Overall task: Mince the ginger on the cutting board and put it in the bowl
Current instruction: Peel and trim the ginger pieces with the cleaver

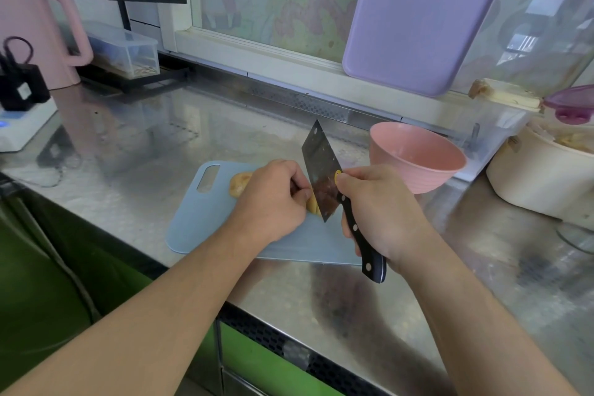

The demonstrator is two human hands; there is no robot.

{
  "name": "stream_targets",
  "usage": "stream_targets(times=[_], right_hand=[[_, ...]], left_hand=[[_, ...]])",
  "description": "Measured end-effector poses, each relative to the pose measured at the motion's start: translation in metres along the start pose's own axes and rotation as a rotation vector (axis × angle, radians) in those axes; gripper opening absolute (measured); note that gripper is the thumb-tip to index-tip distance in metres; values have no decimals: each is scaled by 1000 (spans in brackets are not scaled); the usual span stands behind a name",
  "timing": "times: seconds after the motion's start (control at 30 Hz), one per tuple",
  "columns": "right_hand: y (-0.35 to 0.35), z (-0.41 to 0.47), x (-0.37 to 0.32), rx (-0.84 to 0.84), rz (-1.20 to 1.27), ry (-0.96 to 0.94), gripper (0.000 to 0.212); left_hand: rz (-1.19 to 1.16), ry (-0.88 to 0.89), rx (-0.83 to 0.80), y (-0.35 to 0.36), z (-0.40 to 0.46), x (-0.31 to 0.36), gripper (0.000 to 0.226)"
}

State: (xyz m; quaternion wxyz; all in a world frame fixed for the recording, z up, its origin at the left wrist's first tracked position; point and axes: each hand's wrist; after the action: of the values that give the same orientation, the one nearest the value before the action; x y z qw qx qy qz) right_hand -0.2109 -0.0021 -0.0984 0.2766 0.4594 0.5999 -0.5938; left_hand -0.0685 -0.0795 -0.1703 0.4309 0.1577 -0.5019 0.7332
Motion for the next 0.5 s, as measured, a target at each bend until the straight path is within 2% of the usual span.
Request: stream_targets(times=[0.1,0.5], right_hand=[[1,-1,2,5,-49,2,35],[3,-3,0,-36,-167,24,29]], left_hand=[[0,3,2,0,0,0,16],[19,13,8,-1,1,0,17]])
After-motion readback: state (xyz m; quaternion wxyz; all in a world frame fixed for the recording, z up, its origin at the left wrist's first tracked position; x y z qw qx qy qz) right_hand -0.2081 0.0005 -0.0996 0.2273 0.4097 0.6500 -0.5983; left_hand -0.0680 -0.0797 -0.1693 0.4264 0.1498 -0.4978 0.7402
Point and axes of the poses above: each hand's wrist, its own z-axis towards the middle knuckle, its own y-axis out of the palm, x = y × z, and after that the axes turned 9 degrees about y, right-handed
